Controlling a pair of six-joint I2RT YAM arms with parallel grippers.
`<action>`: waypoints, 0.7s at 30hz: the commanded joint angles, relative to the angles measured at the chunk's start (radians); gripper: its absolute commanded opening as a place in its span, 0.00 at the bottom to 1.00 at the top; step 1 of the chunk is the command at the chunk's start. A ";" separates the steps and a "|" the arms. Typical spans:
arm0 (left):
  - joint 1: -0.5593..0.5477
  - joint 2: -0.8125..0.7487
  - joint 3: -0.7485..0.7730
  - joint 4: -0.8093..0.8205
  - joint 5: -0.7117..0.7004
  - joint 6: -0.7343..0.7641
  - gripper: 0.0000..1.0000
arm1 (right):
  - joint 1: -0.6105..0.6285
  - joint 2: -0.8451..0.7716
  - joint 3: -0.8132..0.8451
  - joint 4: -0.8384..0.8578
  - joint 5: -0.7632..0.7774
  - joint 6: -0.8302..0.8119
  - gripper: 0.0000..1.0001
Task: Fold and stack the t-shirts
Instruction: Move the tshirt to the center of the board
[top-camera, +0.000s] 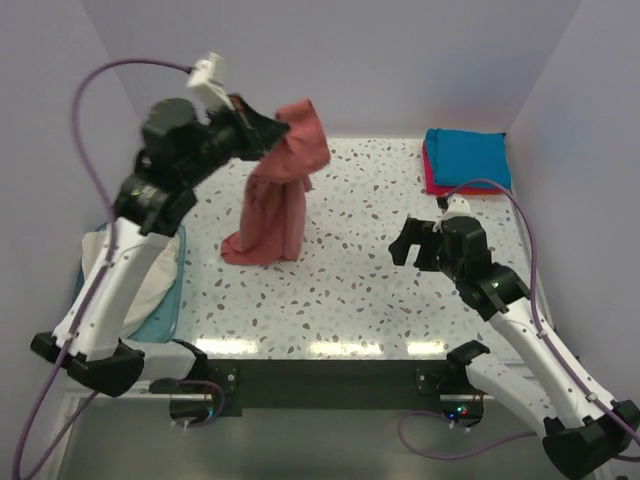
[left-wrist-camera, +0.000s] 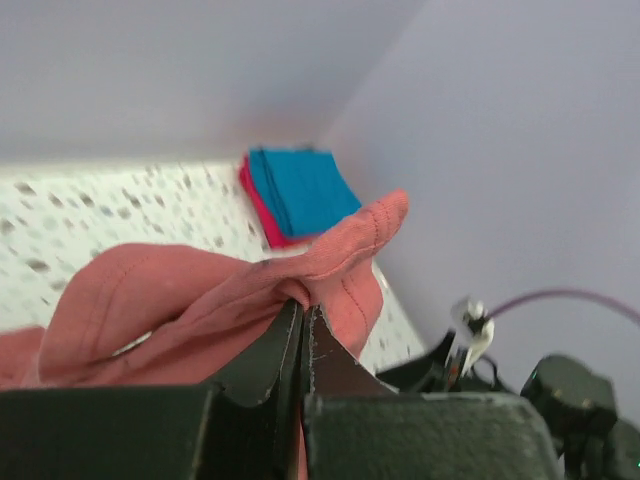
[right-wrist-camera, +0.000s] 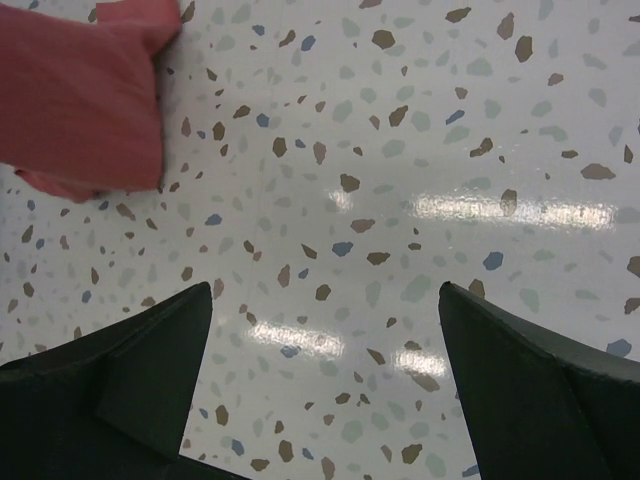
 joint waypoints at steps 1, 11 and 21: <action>-0.199 0.092 -0.164 0.123 -0.109 0.087 0.00 | 0.001 -0.015 0.016 0.012 0.065 0.025 0.99; -0.221 0.333 -0.244 0.179 -0.153 0.121 0.72 | 0.003 0.071 -0.007 0.064 0.092 0.048 0.99; 0.152 0.120 -0.687 0.070 -0.336 -0.077 0.55 | 0.024 0.321 0.008 0.184 0.014 0.022 0.99</action>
